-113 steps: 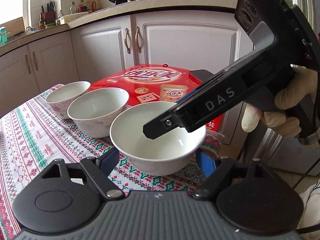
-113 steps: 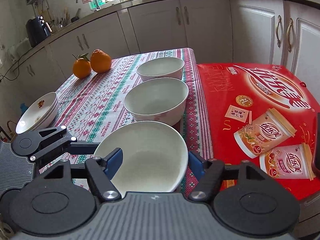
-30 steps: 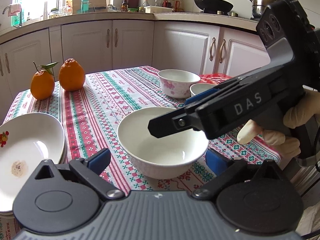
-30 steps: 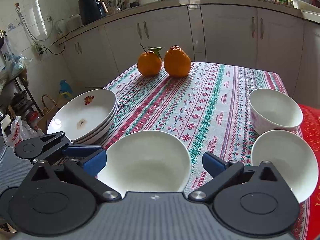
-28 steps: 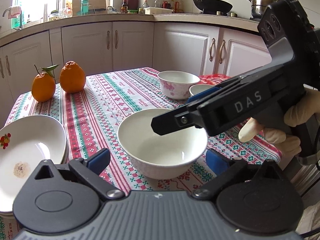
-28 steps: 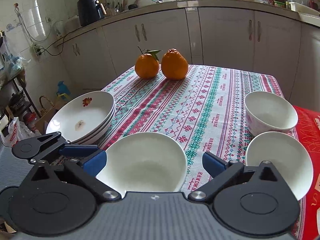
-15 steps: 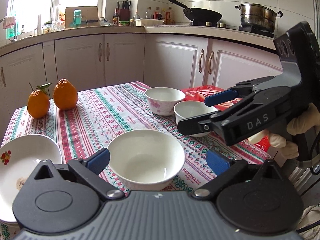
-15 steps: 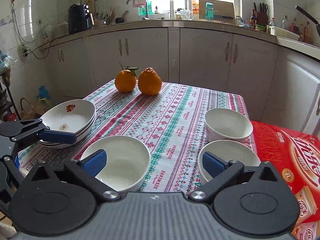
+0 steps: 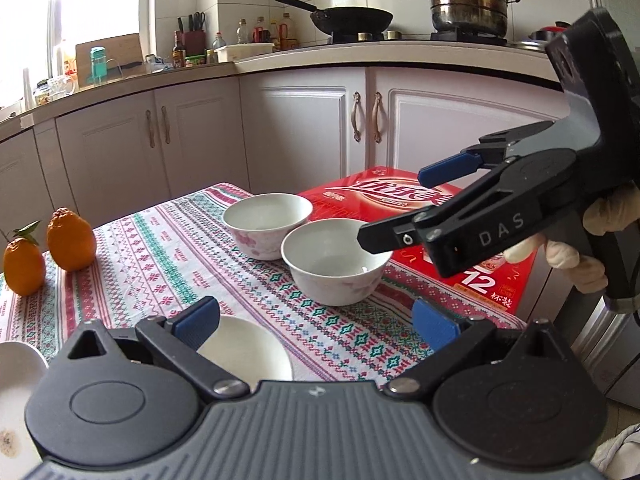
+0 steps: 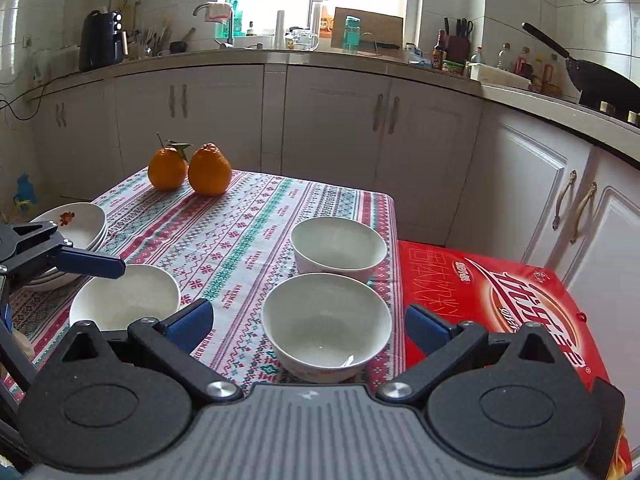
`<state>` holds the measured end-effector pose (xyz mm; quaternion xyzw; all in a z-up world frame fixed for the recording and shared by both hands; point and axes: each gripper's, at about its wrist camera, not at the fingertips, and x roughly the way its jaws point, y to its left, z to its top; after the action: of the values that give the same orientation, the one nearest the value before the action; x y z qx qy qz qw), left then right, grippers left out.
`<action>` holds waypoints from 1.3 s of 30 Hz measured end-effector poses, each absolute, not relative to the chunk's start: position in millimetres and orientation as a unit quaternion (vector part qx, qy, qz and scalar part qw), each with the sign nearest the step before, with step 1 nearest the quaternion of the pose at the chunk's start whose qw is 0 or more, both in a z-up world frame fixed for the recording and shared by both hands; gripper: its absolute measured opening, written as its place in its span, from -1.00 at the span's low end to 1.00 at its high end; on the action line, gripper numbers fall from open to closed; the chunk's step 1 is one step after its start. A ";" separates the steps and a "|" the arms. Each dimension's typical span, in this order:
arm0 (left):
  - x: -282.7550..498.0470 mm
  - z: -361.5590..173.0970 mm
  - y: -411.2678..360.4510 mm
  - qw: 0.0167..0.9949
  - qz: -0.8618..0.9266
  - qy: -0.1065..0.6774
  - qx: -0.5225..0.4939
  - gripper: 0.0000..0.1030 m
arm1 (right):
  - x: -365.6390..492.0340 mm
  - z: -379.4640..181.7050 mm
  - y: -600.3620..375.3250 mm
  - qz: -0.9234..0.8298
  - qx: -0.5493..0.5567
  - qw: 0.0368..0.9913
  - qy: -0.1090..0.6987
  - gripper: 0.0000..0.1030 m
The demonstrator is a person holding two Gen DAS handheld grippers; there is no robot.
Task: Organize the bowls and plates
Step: 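Lift the white bowl with the right tool and carry it across the table, then lower the held bowl with the right tool into another white bowl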
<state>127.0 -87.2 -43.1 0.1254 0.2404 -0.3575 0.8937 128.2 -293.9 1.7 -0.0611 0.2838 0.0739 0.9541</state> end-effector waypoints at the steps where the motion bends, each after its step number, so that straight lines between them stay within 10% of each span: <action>1: 128.4 -44.4 -92.5 0.892 -0.360 0.241 0.129 0.98 | 129.6 1.7 -297.9 0.072 -0.057 0.954 0.284 1.00; 26: 176.5 -81.9 -177.3 0.889 -0.315 0.300 0.141 0.97 | 213.8 -41.1 -352.1 0.127 0.021 0.929 0.347 0.99; 39: 186.1 -86.4 -181.2 0.889 -0.308 0.310 0.135 0.65 | 240.3 -55.8 -357.9 0.169 0.051 0.910 0.374 0.44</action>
<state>186.1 -181.2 -86.4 0.1355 0.3095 -0.3081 0.8893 240.3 -357.9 -55.8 0.0513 0.3744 0.1687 0.9104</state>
